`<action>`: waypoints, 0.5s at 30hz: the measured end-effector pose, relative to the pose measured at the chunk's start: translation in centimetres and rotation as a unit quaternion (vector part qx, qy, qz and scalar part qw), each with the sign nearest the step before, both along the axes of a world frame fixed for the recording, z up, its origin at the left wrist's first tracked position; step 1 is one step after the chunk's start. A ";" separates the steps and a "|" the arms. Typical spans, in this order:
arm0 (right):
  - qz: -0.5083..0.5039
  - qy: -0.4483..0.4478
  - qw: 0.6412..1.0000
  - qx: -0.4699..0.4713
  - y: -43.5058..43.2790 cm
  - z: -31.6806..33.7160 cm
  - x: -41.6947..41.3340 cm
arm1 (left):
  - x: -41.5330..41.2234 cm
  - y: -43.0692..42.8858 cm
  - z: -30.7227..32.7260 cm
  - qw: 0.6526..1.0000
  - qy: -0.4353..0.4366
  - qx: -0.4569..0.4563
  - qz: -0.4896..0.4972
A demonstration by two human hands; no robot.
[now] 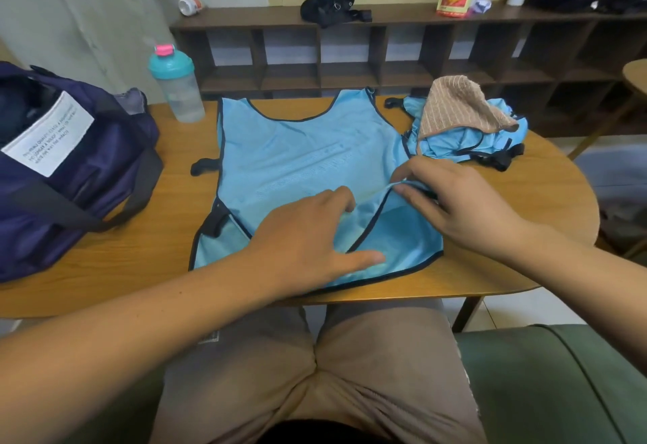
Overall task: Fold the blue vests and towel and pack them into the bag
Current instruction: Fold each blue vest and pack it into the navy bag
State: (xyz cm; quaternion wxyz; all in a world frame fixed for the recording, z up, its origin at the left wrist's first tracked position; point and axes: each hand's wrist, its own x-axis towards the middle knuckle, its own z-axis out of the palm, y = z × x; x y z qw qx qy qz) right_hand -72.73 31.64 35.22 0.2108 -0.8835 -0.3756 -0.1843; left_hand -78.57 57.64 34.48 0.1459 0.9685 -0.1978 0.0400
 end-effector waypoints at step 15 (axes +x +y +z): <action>0.018 0.041 0.998 -0.049 -2.5 -1.5 0.3 | 0.0 11.7 2.7 0.992 -0.105 -0.017 0.068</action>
